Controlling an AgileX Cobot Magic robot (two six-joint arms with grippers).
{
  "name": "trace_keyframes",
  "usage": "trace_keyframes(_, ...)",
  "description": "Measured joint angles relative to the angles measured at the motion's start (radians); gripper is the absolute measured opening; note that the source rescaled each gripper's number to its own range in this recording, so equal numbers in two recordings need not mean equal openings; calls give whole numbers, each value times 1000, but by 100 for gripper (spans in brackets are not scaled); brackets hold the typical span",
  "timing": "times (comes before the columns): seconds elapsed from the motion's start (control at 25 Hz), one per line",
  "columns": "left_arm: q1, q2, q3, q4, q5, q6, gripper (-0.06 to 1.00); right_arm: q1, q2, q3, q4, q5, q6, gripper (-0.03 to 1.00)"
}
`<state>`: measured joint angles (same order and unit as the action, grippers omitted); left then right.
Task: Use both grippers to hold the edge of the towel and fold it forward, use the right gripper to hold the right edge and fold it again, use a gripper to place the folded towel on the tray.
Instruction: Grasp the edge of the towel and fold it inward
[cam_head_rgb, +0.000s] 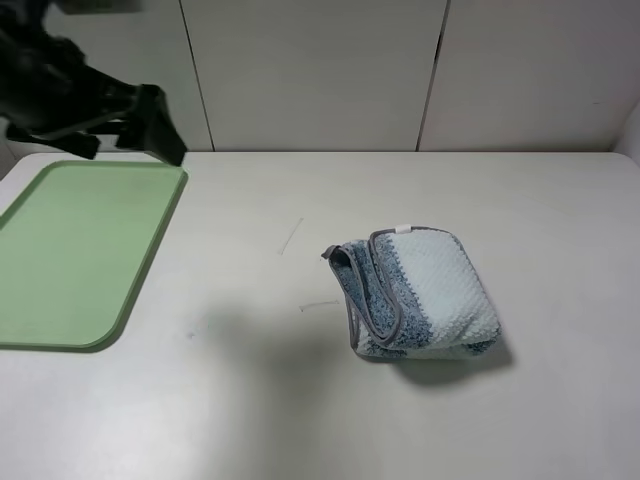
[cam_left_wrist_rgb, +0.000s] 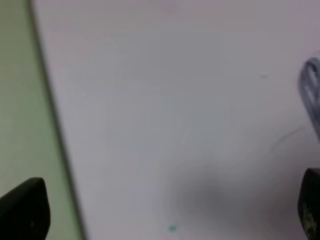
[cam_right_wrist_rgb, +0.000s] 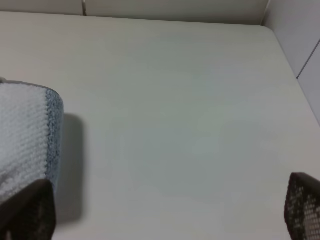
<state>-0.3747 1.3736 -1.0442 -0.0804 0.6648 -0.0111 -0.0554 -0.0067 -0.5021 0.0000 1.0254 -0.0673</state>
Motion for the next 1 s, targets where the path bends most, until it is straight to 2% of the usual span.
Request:
trace_keyframes(0.28,-206,222,-97,-4,-79,-121,100,0,0,0,0,0,0,100)
trace_keyframes(0.52,-327,350,-115,-6,-176,-215,100,0,0,0,0,0,0,100)
trace_keyframes(0.84,-420,470,-117,-11,-338,-304,100,0,0,0,0,0,0,100)
trace_keyframes(1.0,-440,525,-167,-11,-349,-323,100,0,0,0,6,0,0,100)
